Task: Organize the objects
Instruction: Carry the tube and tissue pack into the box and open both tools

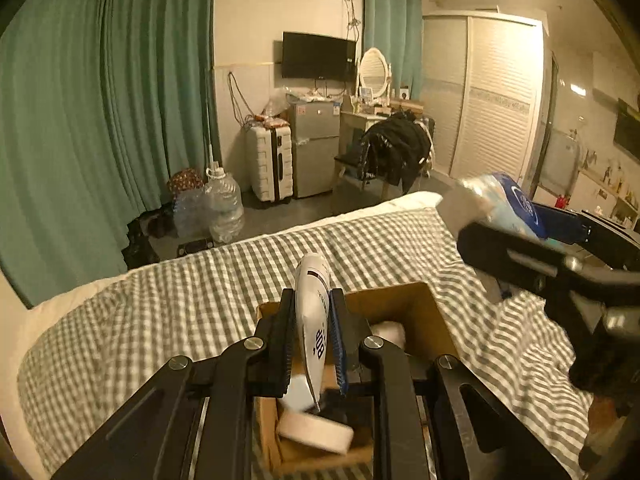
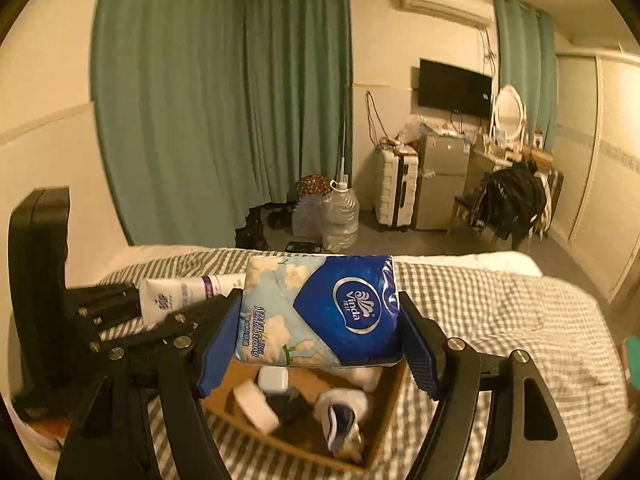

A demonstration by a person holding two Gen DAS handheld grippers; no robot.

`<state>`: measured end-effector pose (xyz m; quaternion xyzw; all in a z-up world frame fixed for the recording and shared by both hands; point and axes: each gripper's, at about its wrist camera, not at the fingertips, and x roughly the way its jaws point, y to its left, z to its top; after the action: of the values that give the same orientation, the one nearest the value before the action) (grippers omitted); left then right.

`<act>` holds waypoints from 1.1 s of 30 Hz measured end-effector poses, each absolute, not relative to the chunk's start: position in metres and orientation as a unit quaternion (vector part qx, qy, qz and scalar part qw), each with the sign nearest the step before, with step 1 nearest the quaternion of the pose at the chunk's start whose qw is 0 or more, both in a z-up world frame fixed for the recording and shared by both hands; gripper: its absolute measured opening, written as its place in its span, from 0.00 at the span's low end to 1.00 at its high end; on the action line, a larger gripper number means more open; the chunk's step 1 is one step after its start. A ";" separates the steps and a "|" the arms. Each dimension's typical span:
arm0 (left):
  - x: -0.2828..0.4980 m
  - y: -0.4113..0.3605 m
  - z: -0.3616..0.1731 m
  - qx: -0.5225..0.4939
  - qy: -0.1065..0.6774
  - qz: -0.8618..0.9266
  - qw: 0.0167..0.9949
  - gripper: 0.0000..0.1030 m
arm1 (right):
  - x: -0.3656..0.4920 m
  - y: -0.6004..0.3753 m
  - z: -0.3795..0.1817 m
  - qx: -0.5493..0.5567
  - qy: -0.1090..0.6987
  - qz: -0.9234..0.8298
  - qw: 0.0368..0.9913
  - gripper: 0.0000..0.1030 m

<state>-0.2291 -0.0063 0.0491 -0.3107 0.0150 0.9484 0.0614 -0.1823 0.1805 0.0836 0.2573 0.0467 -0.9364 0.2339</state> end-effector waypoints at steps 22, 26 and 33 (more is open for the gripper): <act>-0.267 0.004 -0.078 -0.399 0.017 0.914 0.073 0.16 | -0.292 0.199 -0.074 0.382 0.011 -0.905 0.187 0.70; -0.268 0.006 -0.086 -0.409 0.013 0.910 0.068 0.16 | -0.290 0.197 -0.080 0.382 0.016 -0.906 0.184 0.71; -0.263 0.007 -0.083 -0.404 0.018 0.912 0.060 0.52 | -0.289 0.202 -0.073 0.381 0.005 -0.909 0.171 0.75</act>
<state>-0.2628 0.0073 -0.0828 -0.4043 0.0179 0.9125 0.0603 -0.2891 0.2024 -0.0731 0.3809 0.0045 -0.9088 0.1705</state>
